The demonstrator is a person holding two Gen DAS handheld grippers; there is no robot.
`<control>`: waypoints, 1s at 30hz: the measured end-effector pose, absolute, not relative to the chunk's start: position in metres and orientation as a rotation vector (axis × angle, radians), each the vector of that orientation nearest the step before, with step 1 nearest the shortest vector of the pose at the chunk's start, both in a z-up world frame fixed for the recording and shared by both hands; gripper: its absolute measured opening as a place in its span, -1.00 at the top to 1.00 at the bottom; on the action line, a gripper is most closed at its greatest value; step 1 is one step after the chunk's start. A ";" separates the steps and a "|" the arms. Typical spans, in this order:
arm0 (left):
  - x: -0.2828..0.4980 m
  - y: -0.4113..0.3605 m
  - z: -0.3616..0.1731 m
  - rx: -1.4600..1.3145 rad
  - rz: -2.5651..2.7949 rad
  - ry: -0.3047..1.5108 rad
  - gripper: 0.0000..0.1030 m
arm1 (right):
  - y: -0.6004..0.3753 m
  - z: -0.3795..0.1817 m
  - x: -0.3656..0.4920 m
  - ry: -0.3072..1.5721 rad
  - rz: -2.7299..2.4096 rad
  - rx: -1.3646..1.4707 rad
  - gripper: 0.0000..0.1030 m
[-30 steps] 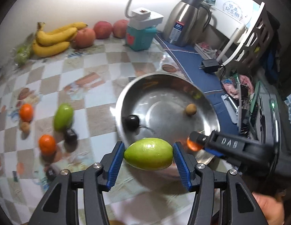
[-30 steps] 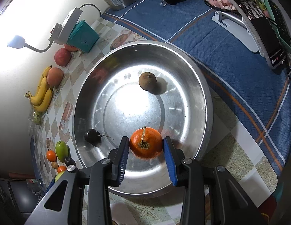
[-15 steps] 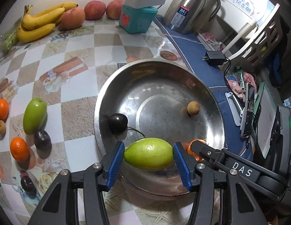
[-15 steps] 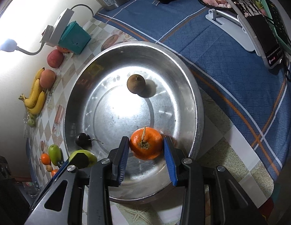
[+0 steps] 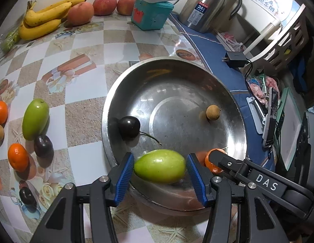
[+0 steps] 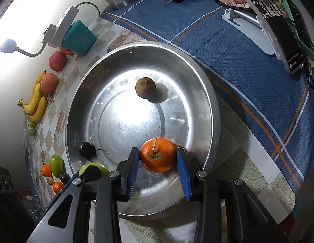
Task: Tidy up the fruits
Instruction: 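Bring the green pear over the basin with the left tool while the right tool holds the tangerine, then open the left gripper to drop the pear while the right gripper releases the tangerine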
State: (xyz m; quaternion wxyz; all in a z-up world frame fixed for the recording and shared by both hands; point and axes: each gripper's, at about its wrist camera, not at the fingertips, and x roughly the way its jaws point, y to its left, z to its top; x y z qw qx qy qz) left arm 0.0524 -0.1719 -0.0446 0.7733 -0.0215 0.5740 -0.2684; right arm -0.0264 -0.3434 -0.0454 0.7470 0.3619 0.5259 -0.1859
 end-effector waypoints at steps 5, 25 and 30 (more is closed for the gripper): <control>0.052 -0.171 -0.038 -0.056 -0.594 1.228 -0.18 | -0.344 -0.045 -0.026 1.148 -0.407 0.790 0.24; 0.066 -0.107 -0.019 -0.026 -0.246 1.232 -0.88 | -0.326 -0.020 -0.015 1.070 -0.371 0.615 -0.40; 0.074 -0.067 -0.021 -0.115 -0.127 1.246 -1.00 | -0.310 -0.020 -0.007 1.082 -0.335 0.541 -0.50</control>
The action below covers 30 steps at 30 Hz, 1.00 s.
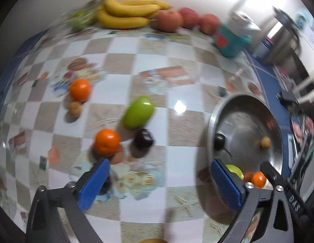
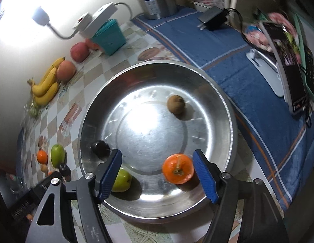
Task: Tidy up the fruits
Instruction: 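Open the left gripper to drop the pear while the right gripper releases the tangerine, then withdraw both tools from the basin toward the remaining fruit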
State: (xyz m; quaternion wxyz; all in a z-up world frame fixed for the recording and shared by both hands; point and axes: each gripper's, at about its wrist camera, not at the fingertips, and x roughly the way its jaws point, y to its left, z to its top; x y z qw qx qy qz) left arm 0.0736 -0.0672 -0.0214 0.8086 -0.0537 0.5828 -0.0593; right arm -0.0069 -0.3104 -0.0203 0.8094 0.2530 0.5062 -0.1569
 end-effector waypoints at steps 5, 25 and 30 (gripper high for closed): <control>0.077 -0.034 -0.027 -0.180 -0.023 1.252 -1.00 | -0.297 -0.021 -0.003 1.095 -0.308 0.494 -0.66; 0.077 0.040 -0.021 -0.110 0.167 1.175 -1.00 | -0.264 -0.016 0.004 1.095 -0.286 0.368 -0.96; 0.074 0.066 -0.020 -0.180 0.195 1.167 -1.00 | -0.246 -0.011 0.008 1.077 -0.252 0.329 -0.96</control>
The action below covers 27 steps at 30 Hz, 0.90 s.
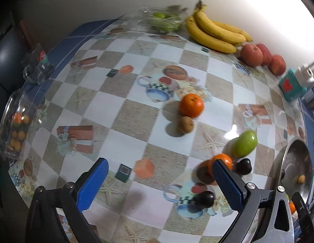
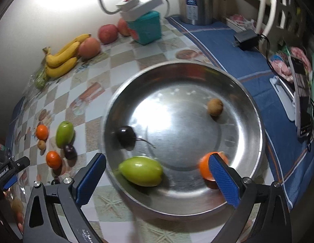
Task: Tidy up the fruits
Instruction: 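Withdraw both tools from the basin toward the remaining fruit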
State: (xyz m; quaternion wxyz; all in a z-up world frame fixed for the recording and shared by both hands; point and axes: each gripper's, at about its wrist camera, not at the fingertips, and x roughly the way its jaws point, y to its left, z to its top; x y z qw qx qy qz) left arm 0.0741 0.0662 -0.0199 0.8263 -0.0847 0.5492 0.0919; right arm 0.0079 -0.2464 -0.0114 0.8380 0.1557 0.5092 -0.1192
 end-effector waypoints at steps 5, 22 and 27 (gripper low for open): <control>0.072 0.087 -0.020 -0.237 0.217 1.165 -1.00 | -0.217 -0.002 0.014 1.048 -0.147 0.329 -0.96; 0.067 0.103 -0.032 -0.286 0.231 1.207 -1.00 | -0.124 -0.018 0.033 1.127 0.102 0.297 -0.96; 0.066 0.097 -0.037 -0.289 0.212 1.233 -1.00 | -0.122 -0.029 0.037 1.169 0.115 0.314 -0.96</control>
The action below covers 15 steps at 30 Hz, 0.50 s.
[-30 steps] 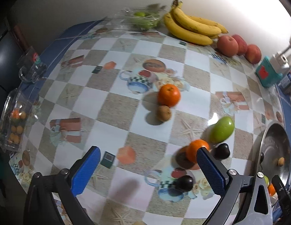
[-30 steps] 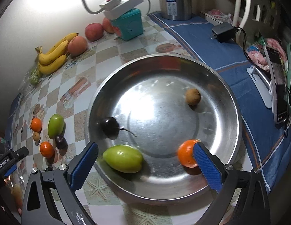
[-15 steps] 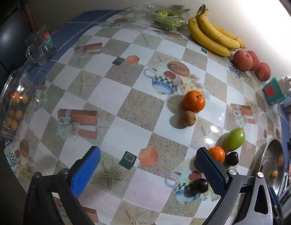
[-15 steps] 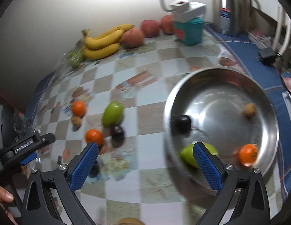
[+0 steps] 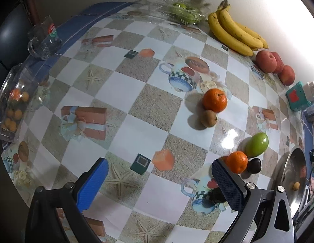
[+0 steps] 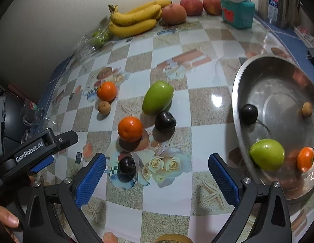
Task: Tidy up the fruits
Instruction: 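Withdraw both tools from the basin toward the remaining fruit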
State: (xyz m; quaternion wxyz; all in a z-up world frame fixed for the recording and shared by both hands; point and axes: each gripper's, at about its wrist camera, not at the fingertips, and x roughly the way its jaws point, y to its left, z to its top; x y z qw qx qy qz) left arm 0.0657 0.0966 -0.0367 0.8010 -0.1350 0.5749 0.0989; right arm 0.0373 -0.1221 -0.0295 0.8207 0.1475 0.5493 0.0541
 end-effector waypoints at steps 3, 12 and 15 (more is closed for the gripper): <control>0.067 0.089 -0.040 -0.270 0.199 1.246 -1.00 | -0.125 -0.032 0.039 1.172 0.114 0.323 -0.96; 0.069 0.082 -0.049 -0.307 0.159 1.291 -1.00 | -0.131 -0.036 0.047 1.181 0.098 0.259 -0.58; 0.069 0.077 -0.055 -0.342 0.131 1.321 -1.00 | -0.136 -0.041 0.051 1.200 0.100 0.282 -0.42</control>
